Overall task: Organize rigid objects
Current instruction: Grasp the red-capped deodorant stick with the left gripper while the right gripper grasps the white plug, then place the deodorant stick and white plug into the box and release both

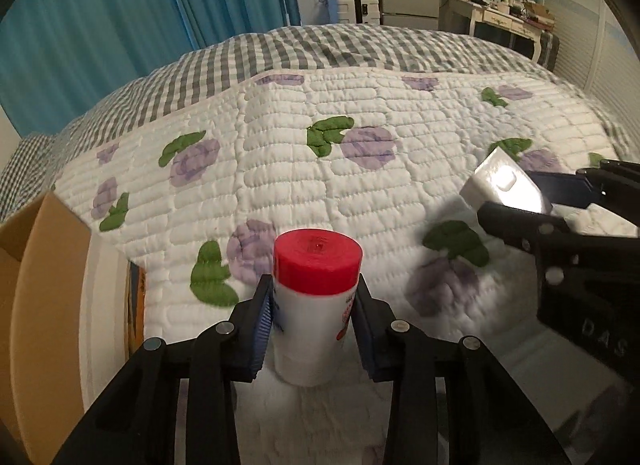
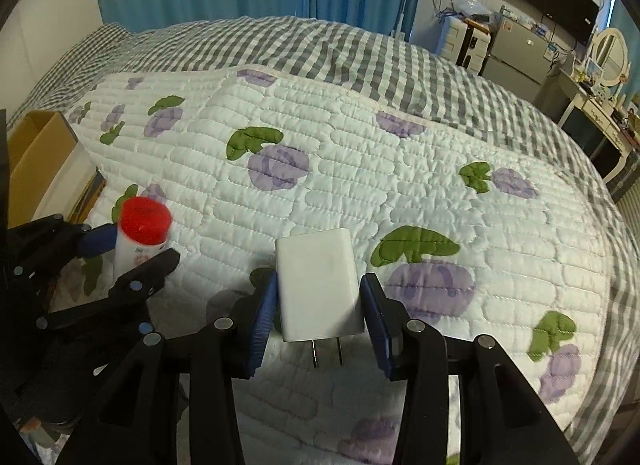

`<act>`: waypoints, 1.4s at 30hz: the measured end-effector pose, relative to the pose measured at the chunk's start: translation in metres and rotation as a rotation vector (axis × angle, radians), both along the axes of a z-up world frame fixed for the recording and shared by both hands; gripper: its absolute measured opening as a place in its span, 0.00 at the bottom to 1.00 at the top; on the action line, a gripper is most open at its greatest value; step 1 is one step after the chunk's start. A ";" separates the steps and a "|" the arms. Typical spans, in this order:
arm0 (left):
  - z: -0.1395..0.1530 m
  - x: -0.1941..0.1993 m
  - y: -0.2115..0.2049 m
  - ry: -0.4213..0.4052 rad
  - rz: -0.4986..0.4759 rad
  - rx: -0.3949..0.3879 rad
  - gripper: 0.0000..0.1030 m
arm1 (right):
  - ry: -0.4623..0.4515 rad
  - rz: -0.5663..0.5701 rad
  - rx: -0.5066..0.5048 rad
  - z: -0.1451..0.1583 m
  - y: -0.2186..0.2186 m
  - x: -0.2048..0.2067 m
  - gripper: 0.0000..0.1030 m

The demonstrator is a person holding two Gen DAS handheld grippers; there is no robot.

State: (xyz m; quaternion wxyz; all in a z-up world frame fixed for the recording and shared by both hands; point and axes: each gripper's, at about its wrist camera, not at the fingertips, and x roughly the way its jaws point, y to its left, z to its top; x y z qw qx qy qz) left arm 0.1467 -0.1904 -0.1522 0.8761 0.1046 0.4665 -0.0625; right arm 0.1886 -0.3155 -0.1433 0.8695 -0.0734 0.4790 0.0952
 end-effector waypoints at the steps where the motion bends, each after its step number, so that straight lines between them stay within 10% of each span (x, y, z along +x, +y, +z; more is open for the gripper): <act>1: 0.003 -0.005 0.003 0.006 0.000 -0.012 0.35 | -0.009 -0.006 -0.001 0.003 -0.001 -0.003 0.41; 23: 0.107 -0.102 0.081 -0.126 0.003 -0.130 0.35 | -0.128 -0.052 -0.068 0.078 0.062 -0.109 0.41; 42: 0.199 -0.139 0.214 -0.339 0.101 -0.164 0.35 | -0.330 0.105 -0.083 0.208 0.207 -0.156 0.41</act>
